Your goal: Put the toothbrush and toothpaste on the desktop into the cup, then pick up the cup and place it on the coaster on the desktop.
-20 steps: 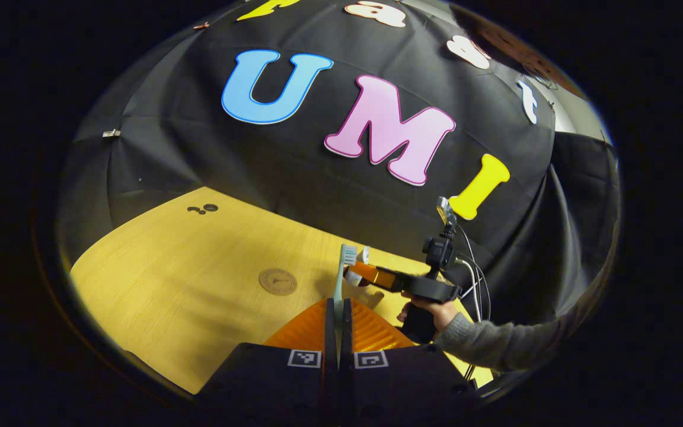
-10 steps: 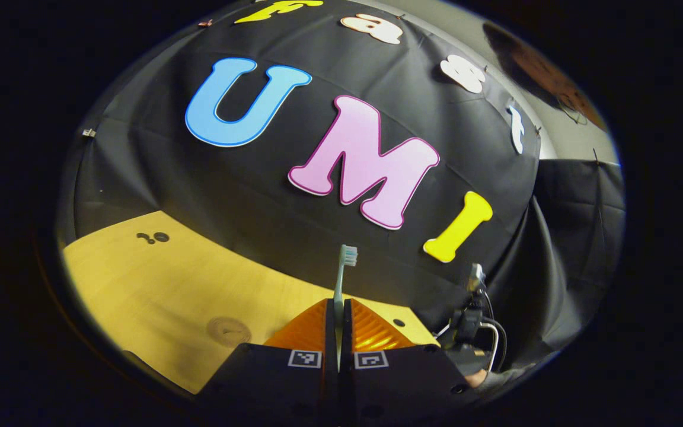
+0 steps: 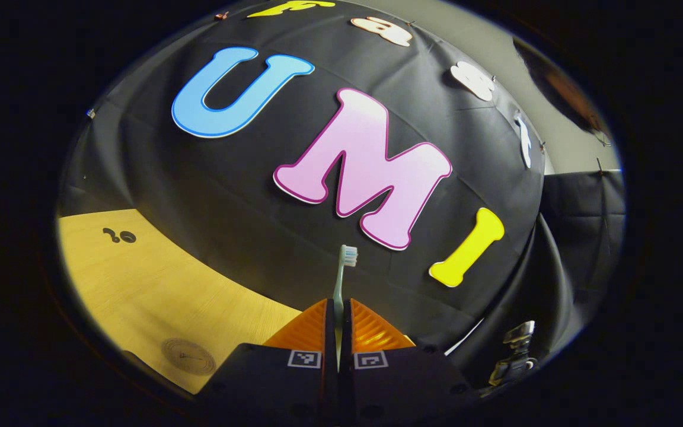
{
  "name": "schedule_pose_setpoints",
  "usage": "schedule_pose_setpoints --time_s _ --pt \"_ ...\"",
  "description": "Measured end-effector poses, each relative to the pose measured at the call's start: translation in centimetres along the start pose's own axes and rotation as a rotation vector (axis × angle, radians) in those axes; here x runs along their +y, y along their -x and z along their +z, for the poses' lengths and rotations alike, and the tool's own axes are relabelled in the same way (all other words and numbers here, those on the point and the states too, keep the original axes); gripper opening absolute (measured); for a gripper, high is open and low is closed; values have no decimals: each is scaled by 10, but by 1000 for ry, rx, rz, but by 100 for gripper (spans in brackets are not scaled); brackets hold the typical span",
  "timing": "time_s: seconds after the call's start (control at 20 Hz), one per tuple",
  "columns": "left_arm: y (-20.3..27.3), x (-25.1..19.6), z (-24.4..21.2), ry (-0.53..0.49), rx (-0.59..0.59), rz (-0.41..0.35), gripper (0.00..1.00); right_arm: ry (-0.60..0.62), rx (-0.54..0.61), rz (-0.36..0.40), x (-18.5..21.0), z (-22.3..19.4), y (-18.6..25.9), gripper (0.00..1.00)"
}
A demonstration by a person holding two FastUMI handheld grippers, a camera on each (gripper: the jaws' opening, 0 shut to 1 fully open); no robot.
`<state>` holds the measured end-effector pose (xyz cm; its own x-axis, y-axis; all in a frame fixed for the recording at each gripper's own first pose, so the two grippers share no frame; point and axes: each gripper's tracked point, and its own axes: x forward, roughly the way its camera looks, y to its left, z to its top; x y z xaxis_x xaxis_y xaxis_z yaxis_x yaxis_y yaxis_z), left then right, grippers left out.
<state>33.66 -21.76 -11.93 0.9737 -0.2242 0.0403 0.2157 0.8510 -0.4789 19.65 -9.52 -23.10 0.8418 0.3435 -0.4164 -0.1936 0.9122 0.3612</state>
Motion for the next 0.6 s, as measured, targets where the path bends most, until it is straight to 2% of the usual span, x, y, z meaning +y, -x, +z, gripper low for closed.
schedule_pose_setpoints --time_s 0.25,0.6 --pt "-31 28 -36 -1 9 42 6 -43 -6 -30 -26 -3 12 70" --pt "-46 54 -78 -62 28 93 6 -71 -2 -45 -45 -10 15 70"
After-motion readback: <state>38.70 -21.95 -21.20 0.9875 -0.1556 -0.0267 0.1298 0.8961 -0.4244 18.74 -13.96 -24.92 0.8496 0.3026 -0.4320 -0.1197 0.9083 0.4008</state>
